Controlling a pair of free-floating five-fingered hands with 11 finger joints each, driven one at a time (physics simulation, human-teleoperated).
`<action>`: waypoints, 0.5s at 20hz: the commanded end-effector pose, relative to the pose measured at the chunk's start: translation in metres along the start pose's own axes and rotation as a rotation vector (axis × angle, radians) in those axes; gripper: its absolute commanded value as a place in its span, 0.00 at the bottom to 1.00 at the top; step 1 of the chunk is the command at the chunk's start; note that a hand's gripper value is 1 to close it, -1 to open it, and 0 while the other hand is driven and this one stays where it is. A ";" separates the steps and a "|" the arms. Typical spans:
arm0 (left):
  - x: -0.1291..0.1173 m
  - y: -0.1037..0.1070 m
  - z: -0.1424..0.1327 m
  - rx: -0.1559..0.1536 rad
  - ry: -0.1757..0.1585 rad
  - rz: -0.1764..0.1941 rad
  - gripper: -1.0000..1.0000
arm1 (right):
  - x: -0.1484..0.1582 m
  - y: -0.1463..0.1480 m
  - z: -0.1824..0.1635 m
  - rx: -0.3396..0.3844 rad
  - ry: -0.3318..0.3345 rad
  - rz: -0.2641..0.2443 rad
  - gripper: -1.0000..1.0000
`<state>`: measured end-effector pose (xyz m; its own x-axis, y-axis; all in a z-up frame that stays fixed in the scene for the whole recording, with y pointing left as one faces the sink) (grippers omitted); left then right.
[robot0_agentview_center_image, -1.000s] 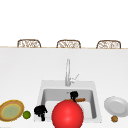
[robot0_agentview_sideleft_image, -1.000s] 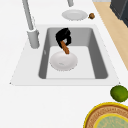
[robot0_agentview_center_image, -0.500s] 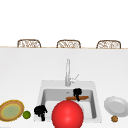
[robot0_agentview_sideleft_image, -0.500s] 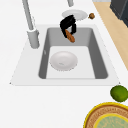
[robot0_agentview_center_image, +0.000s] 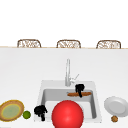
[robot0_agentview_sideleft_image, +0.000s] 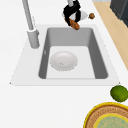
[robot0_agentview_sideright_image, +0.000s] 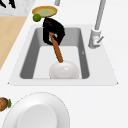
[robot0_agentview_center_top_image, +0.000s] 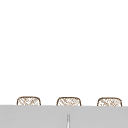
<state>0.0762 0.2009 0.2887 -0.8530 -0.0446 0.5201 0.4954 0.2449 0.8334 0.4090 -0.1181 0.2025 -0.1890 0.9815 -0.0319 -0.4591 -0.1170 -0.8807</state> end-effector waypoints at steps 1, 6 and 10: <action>0.000 0.000 0.000 0.000 0.000 0.000 0.50 | -0.003 -0.024 0.020 -0.019 0.010 -0.018 1.00; 0.000 0.000 0.000 0.000 0.000 0.000 0.50 | -0.013 -0.055 0.047 -0.011 0.004 -0.016 1.00; 0.000 0.000 0.000 0.000 0.000 0.000 0.50 | -0.023 -0.078 0.071 -0.011 -0.001 -0.019 1.00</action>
<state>0.0762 0.2009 0.2887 -0.8530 -0.0446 0.5201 0.4954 0.2449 0.8334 0.3929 -0.1331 0.2832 -0.1893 0.9817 -0.0231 -0.4583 -0.1091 -0.8821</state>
